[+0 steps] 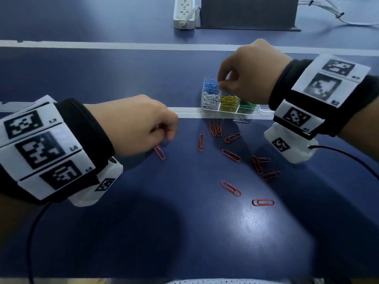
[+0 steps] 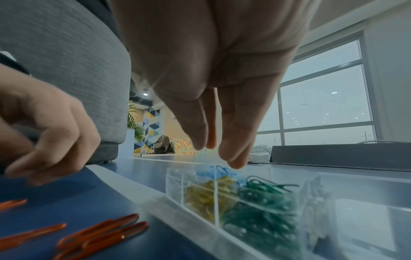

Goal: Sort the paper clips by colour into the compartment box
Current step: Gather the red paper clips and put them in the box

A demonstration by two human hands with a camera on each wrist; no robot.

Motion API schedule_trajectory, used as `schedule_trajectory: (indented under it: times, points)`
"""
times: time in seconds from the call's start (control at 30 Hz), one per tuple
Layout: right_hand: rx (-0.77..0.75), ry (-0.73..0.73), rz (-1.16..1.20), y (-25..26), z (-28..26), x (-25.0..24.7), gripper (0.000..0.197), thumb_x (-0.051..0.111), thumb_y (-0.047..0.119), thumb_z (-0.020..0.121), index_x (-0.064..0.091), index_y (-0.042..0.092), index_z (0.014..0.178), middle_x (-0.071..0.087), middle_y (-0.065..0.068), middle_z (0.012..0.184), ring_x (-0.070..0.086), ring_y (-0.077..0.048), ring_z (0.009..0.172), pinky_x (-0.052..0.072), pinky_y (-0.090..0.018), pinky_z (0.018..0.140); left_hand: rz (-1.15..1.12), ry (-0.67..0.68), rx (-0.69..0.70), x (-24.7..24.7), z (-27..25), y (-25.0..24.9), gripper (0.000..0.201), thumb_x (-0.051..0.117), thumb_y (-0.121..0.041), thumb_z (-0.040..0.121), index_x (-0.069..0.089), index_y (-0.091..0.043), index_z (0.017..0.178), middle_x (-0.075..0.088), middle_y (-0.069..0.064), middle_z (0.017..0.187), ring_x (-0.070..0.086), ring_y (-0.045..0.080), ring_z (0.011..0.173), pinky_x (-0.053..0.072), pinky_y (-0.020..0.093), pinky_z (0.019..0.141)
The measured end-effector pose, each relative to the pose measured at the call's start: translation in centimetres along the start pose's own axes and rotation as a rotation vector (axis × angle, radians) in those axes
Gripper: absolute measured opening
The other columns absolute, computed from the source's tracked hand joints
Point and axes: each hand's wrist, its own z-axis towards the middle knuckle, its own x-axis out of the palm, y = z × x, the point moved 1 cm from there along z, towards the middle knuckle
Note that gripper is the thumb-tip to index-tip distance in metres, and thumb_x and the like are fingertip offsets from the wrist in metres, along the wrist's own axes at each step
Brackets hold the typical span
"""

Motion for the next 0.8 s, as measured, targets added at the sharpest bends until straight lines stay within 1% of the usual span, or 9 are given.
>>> schedule_trajectory:
  times: [0.1,0.17,0.27,0.4,0.5,0.57,0.67,0.73,0.8]
  points:
    - [-0.012,-0.045,0.012,-0.1,-0.4,-0.5,0.024,0.05,0.015,0.084,0.073,0.018,0.092,0.071,-0.009,0.092,0.048,-0.023,0.075,0.051,-0.034,0.08,0.03,0.016,-0.015,0.3,-0.2,0.2,0.018,0.051,-0.011,0.08,0.056,-0.027,0.073,0.06,-0.009,0.079,0.052,0.005,0.067,0.038,0.013,0.064]
    - [-0.012,-0.036,0.012,-0.1,-0.9,-0.6,0.028,0.048,0.011,0.083,0.073,0.018,0.093,0.072,-0.009,0.092,0.048,-0.022,0.075,0.05,-0.033,0.081,0.068,0.036,-0.003,0.5,-0.3,0.2,0.011,0.057,-0.02,0.08,0.056,-0.03,0.075,0.056,-0.01,0.082,0.05,0.003,0.068,0.036,0.009,0.064]
    - [-0.027,0.009,0.0,0.0,-1.8,-0.6,0.029,0.047,0.01,0.081,0.074,0.016,0.092,0.073,-0.007,0.09,0.05,-0.022,0.073,0.05,-0.031,0.081,0.12,0.056,-0.01,0.7,-0.4,0.5,0.007,0.067,-0.034,0.076,0.063,-0.032,0.081,0.056,-0.011,0.087,0.053,0.003,0.073,0.042,0.016,0.07]
    - [-0.084,0.081,0.019,0.8,-3.3,-0.3,0.026,0.05,0.014,0.079,0.074,0.02,0.089,0.074,-0.005,0.087,0.061,-0.028,0.078,0.052,-0.035,0.083,0.166,0.058,-0.023,1.1,0.2,0.9,0.013,0.072,-0.027,0.075,0.07,-0.03,0.088,0.062,-0.013,0.089,0.05,0.002,0.07,0.048,0.029,0.082]
    - [-0.18,0.262,-0.018,1.4,-4.4,0.7,0.024,0.054,0.017,0.078,0.073,0.026,0.09,0.071,-0.004,0.086,0.063,-0.03,0.081,0.054,-0.038,0.08,0.18,0.073,-0.014,1.2,0.3,1.0,0.007,0.071,-0.024,0.075,0.07,-0.03,0.079,0.064,-0.014,0.082,0.047,-0.004,0.063,0.049,0.027,0.077]
    - [-0.202,0.363,-0.042,1.5,-4.8,1.3,0.023,0.059,0.02,0.078,0.071,0.031,0.095,0.068,0.0,0.091,0.062,-0.028,0.084,0.054,-0.04,0.08,0.18,0.083,-0.005,1.1,0.3,1.0,0.011,0.07,-0.024,0.076,0.066,-0.033,0.071,0.066,-0.013,0.08,0.049,-0.003,0.063,0.048,0.026,0.076]
    - [-0.24,0.383,-0.075,1.3,-5.0,1.5,0.028,0.058,0.02,0.081,0.066,0.035,0.104,0.057,0.012,0.08,0.05,-0.018,0.082,0.052,-0.036,0.079,0.183,0.102,-0.007,0.8,0.0,0.8,0.019,0.066,-0.027,0.078,0.057,-0.036,0.065,0.066,-0.013,0.079,0.052,-0.001,0.067,0.049,0.026,0.076]
    - [-0.25,0.374,-0.077,1.2,-5.1,1.5,0.027,0.055,0.019,0.081,0.064,0.035,0.102,0.047,0.014,0.07,0.046,-0.017,0.081,0.046,-0.029,0.071,0.192,0.097,-0.005,0.8,-0.2,0.7,0.016,0.063,-0.029,0.078,0.057,-0.036,0.065,0.065,-0.013,0.077,0.053,0.001,0.068,0.05,0.027,0.076]
    - [-0.253,0.374,-0.073,1.1,-5.3,1.6,0.024,0.054,0.018,0.08,0.062,0.031,0.099,0.047,0.013,0.071,0.046,-0.017,0.08,0.037,-0.026,0.068,0.194,0.081,-0.012,0.7,-0.5,0.5,0.018,0.061,-0.03,0.078,0.054,-0.037,0.063,0.064,-0.013,0.072,0.052,-0.001,0.067,0.049,0.025,0.074]
